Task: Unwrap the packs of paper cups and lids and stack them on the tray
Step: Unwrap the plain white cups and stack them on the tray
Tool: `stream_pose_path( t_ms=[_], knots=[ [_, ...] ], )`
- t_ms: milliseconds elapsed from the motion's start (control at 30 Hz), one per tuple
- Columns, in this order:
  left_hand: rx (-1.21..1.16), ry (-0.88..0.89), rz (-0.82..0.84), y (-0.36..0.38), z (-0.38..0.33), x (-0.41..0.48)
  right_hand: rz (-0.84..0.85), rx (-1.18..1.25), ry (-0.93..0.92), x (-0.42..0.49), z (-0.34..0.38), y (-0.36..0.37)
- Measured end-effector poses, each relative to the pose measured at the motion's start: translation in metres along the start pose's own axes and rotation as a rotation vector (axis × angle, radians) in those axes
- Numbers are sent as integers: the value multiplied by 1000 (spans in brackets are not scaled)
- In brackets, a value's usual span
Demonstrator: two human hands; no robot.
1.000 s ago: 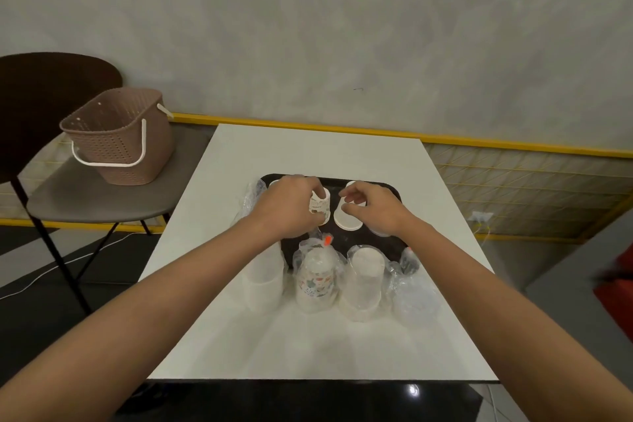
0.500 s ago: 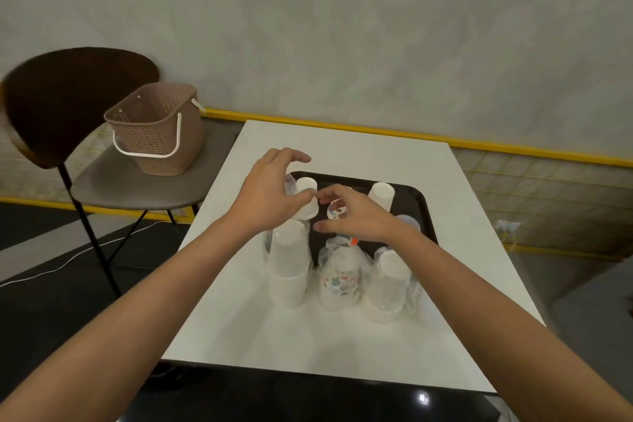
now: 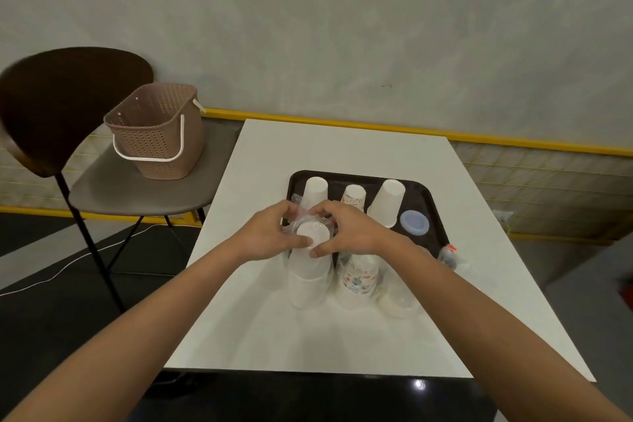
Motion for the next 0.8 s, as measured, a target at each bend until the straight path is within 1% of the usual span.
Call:
stream_pose_path(
  t_ms=[233,400,600,700,800],
  knots=[
    [-64,5,-86,-5,13,4,-59,12,-23,-4,0,0],
    [-83,71,-182,-10,14,6,-88,-9,-19,-1,0,-3],
    [-112,184,-243,-12,11,2,-96,-8,-28,0,1,-4],
    [-104,237,-238,-12,10,2,-104,-11,-56,1,6,-5],
    [-114,235,-217,-8,11,3,-102,12,-52,2,7,-5]
  ],
)
Point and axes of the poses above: each hand's wrist, its own x-axis towards the middle knuckle, its own y-axis out of the palm, z = x × y, the point moved 6 cm from there along x, towards the middle knuckle, and after that the axes turned 10 degrees about y, right-handed, at the moved point
